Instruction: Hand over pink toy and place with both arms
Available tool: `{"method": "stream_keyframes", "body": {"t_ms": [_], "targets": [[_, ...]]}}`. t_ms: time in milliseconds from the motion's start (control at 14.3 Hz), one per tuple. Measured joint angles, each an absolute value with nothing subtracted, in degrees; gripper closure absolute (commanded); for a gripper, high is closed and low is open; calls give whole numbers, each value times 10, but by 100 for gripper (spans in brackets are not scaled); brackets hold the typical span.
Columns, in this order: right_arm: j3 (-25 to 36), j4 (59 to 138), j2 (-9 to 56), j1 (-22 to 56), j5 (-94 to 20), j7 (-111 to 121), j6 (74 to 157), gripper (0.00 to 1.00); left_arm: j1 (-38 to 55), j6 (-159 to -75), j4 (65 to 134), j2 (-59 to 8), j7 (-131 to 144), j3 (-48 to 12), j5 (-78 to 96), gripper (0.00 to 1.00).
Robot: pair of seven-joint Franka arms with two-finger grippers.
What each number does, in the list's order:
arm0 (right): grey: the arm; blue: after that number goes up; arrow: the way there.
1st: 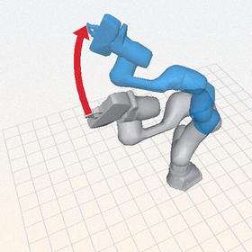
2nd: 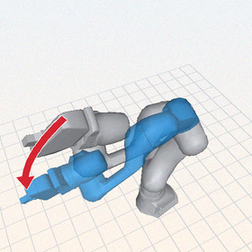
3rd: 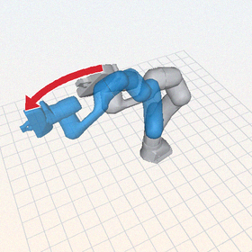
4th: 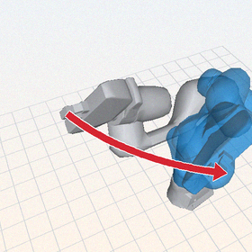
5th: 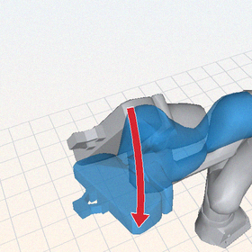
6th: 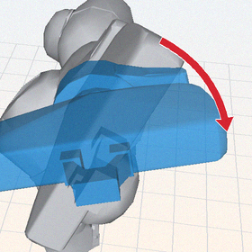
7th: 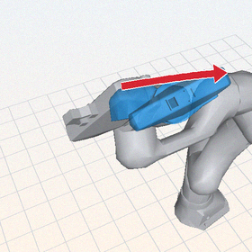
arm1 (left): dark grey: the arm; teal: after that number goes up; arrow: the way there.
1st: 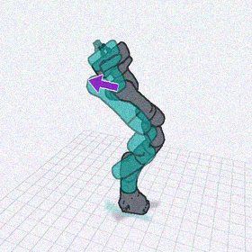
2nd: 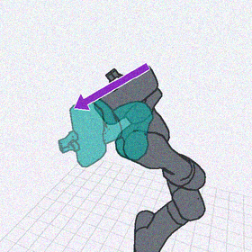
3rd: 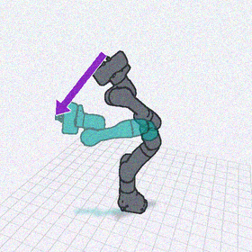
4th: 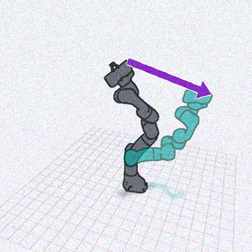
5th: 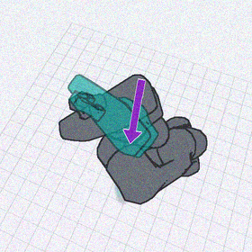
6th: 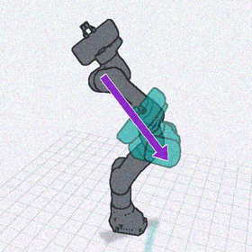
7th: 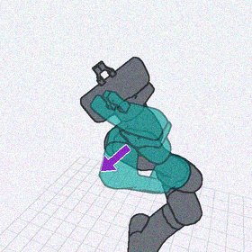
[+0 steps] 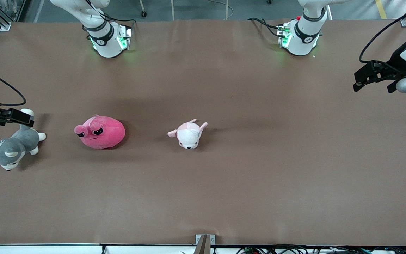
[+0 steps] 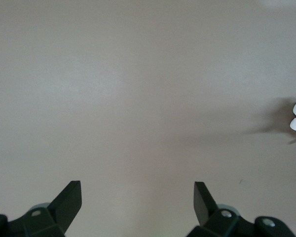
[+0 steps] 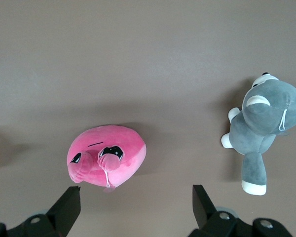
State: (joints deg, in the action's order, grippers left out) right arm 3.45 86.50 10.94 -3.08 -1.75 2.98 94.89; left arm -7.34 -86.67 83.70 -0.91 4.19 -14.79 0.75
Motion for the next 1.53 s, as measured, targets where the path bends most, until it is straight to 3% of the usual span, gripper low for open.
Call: {"method": "stream_keyframes", "body": {"t_ms": [698,1047,1535], "targets": [[26,850,96,-30,-17,31,871,0,-69,-866,837,-16,42,-147,7,0],[23,852,81,-6,1,34,865,0,-8,-866,837,-17,42,-82,7,0],[23,913,2,-4,2,34,853,0,12,-866,833,-17,42,-58,7,0]]}}
